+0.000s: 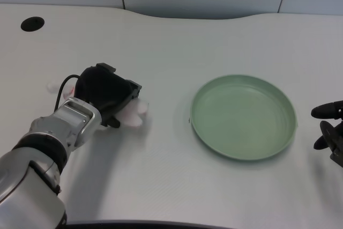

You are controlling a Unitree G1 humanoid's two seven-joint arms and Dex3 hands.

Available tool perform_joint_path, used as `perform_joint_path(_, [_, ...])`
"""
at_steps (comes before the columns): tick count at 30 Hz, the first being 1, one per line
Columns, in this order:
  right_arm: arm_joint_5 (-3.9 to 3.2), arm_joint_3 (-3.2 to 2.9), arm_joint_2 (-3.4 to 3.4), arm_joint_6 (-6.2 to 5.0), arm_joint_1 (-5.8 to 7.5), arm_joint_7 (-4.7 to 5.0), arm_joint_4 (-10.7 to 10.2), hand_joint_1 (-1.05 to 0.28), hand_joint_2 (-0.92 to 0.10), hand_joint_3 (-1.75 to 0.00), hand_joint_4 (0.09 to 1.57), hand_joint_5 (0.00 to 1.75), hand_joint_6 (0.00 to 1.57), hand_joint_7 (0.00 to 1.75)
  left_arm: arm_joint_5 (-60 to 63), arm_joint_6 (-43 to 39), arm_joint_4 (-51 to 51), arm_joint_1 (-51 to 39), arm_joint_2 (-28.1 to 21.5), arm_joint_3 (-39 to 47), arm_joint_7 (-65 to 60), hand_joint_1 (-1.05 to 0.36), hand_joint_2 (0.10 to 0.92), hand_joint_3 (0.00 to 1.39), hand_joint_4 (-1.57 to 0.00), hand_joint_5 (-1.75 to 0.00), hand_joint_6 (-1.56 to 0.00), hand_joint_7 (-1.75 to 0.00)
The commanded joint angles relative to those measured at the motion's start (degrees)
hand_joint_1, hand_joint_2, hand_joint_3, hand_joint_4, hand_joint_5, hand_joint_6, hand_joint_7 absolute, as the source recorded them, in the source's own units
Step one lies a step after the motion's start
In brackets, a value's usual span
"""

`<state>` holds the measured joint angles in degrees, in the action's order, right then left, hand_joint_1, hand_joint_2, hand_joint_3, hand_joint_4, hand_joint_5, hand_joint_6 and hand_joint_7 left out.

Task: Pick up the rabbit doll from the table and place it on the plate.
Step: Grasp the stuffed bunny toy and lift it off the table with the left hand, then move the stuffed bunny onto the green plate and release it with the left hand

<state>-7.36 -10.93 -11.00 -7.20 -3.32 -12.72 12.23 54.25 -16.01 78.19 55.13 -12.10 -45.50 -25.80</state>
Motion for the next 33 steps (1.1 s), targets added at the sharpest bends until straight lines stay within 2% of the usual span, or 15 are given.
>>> perform_joint_path(1, [0.02, -0.35, -0.66, -0.33, -0.97, 0.50, 1.02, -0.27, -0.92, -0.51, 0.36, 1.63, 0.36, 1.27, -1.44, -1.17, 0.41, 0.46, -1.07, 1.60, -0.19, -0.24, 0.902, 0.01, -0.84, -1.75, -0.86, -0.77])
perform_joint_path(2, [0.01, -0.35, -0.65, -0.45, -1.16, 0.45, 1.27, -0.26, -0.92, -0.51, 0.37, 1.62, 0.36, 1.27, -2.29, -1.71, 0.37, 0.60, -1.00, 2.47, 0.12, -0.21, 0.913, 0.05, -0.82, -1.75, -0.71, -1.23])
perform_joint_path(3, [-0.03, -0.35, -0.67, -0.64, -1.33, 0.34, 1.52, -0.25, -0.92, -0.51, 0.37, 1.63, 0.36, 1.27, -3.04, -2.10, 0.36, 0.81, -0.88, 3.22, 0.74, -0.20, 0.917, 0.07, -0.82, -1.75, -0.63, -1.47])
perform_joint_path(4, [-0.07, -0.35, -0.71, -0.92, -1.44, 0.21, 1.76, -0.25, -0.92, -0.51, 0.37, 1.63, 0.36, 1.27, -3.43, -2.39, 0.34, 1.01, -0.78, 3.68, 1.14, -0.19, 0.919, 0.10, -0.80, -1.75, -0.58, -1.63])
perform_joint_path(5, [-0.09, -0.36, -0.73, -1.09, -1.51, 0.13, 1.92, -0.25, -0.92, -0.51, 0.37, 1.63, 0.36, 1.26, -3.60, -2.55, 0.34, 1.14, -0.72, 3.90, 1.42, -0.18, 0.920, 0.11, -0.79, -1.75, -0.56, -1.69])
perform_joint_path(6, [0.13, -0.31, -0.76, -1.02, -1.57, 0.36, 1.91, -0.25, -0.92, -0.51, 0.37, 1.63, 0.36, 1.26, -4.31, -2.93, 0.24, 1.36, -0.48, 4.61, 1.69, -0.17, 0.921, 0.11, -0.79, -1.75, -0.56, -1.72])
perform_joint_path(11, [-0.45, -0.54, -0.73, -1.27, -1.84, -0.06, 2.53, -0.25, -0.92, -0.52, 0.37, 1.64, 0.36, 1.27, -5.74, -3.69, -0.15, 1.88, 0.29, 6.22, 1.52, -0.18, 0.921, 0.12, -0.78, -1.75, -0.55, -1.75])
perform_joint_path(12, [-0.25, -0.54, -0.80, -1.04, -1.76, 0.18, 2.46, -0.25, -0.92, -0.52, 0.36, 1.64, 0.36, 1.27, -7.22, -3.61, -0.38, 2.05, 1.16, 7.65, 1.63, -0.23, 0.921, 0.19, -0.78, -1.75, -0.49, -1.75])
perform_joint_path(15, [0.23, -0.51, -0.95, -0.93, -1.52, 0.59, 2.24, -0.26, -0.92, -0.51, 0.36, 1.63, 0.36, 1.26, -10.10, -4.63, -1.06, 3.08, 3.22, 10.46, 1.65, -0.14, 0.849, 0.13, -0.84, -1.75, -0.55, -1.71])
perform_joint_path(18, [-0.03, -0.55, -0.87, -0.98, -1.63, 0.40, 2.38, -0.26, -0.92, -0.51, 0.36, 1.63, 0.35, 1.25, -10.63, -4.70, -1.33, 4.52, 4.41, 11.08, 2.32, -0.10, 0.838, 0.11, -0.85, -1.75, -0.57, -1.74])
perform_joint_path(20, [-0.12, -0.45, -0.87, -1.75, -1.94, -0.04, 3.18, -0.26, -0.92, -0.52, 0.38, 1.64, 0.36, 1.26, -11.27, -4.52, -1.69, 6.36, 6.00, 11.63, 3.04, -0.16, 0.850, 0.09, -0.85, -1.75, -0.56, -1.68])
perform_joint_path(22, [0.10, -0.25, -0.82, -2.10, -2.11, -0.07, 3.55, -0.27, -0.92, -0.52, 0.39, 1.64, 0.36, 1.26, -11.58, -5.02, -1.91, 7.82, 7.16, 11.90, 4.25, -0.15, 0.866, 0.08, -0.85, -1.75, -0.56, -1.73])
perform_joint_path(26, [1.14, 0.50, -0.43, -1.33, -2.12, 0.85, 2.74, -0.26, -0.92, -0.52, 0.38, 1.64, 0.36, 1.25, -10.54, -7.01, -2.54, 9.30, 9.32, 11.09, 3.36, -0.18, 0.841, 0.06, -0.88, -1.75, -0.58, -1.75])
perform_joint_path(29, [0.52, 0.72, 0.11, -2.47, -2.70, 0.14, 3.85, -0.25, -0.92, -0.53, 0.38, 1.65, 0.37, 1.26, -10.27, -9.46, -2.79, 9.84, 11.03, 10.72, 2.43, -0.17, 0.864, 0.06, -0.90, -1.75, -0.61, -1.75])
perform_joint_path(33, [1.93, 1.94, 0.36, -2.38, -3.21, 1.14, 4.00, -0.27, -0.92, -0.53, 0.39, 1.67, 0.37, 1.27, -9.76, -10.75, -2.98, 11.01, 13.89, 9.87, 2.59, -0.19, 0.871, 0.07, -0.92, -1.75, -0.65, -1.75])
